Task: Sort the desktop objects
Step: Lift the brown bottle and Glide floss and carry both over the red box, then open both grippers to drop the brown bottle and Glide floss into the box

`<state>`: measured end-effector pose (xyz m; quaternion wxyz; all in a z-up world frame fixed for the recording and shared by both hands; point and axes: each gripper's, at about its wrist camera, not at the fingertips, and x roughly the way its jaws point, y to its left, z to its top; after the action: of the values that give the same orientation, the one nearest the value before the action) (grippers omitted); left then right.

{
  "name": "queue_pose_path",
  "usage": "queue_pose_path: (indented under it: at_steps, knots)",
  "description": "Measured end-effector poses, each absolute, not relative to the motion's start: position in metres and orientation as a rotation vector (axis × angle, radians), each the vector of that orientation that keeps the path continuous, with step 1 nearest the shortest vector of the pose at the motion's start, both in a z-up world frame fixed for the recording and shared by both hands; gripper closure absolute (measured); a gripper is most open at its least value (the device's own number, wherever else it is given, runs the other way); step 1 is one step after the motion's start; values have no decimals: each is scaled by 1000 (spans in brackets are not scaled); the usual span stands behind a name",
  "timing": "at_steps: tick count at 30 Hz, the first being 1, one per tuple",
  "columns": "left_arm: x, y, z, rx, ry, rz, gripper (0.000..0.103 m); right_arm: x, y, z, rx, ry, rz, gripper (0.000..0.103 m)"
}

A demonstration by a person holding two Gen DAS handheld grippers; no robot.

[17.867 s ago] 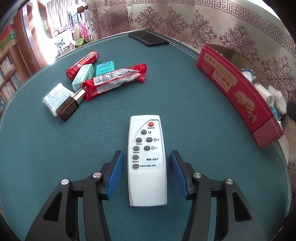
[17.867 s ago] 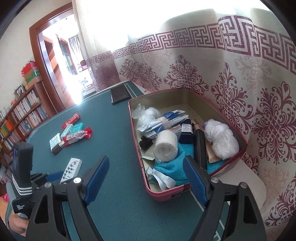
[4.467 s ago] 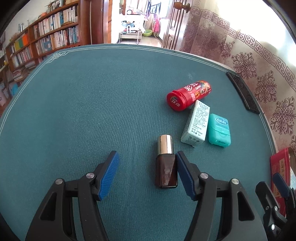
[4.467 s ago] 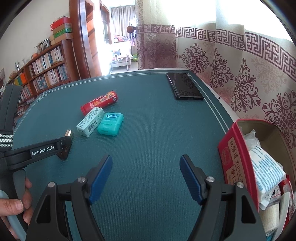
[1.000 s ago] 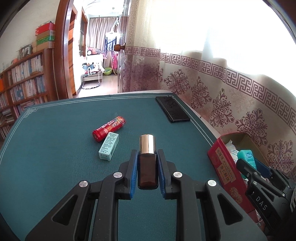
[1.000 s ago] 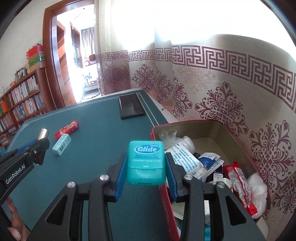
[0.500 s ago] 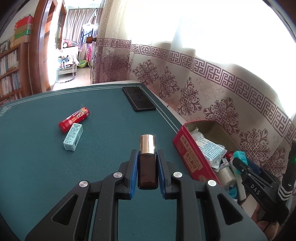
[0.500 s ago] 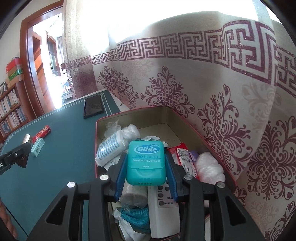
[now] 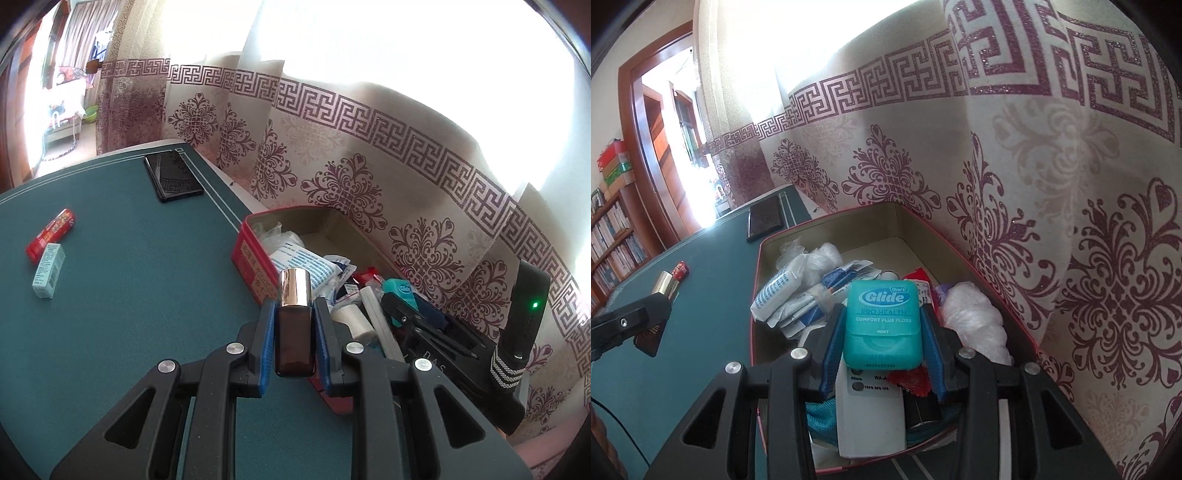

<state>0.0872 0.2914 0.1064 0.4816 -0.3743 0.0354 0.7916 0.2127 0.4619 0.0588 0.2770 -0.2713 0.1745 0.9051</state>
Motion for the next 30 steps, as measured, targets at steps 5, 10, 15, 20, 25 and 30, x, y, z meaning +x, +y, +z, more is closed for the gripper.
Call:
queue_pose_path:
  at_steps: [5,10,15,20,25,30]
  knots:
    - [94,321,106,-945,66,1827,81,220,473,52,-731,504,2416,60]
    - [95,350,103,-985,57,1780,81,224,476,51,-725,517,2424,60]
    - [98,371,98,-997,83,1756,81,223,473,50,-723,484,2431,60]
    - [95,384,90,-1009,93,1746,81,223,475,47,-726,485,2427,60]
    - [88,394,74,-1054,103,1746,81,220,479,44,-745,481,2418,60]
    - [81,393,57,-1119,61,1721,77,214,482,43,-783,471,2412,59]
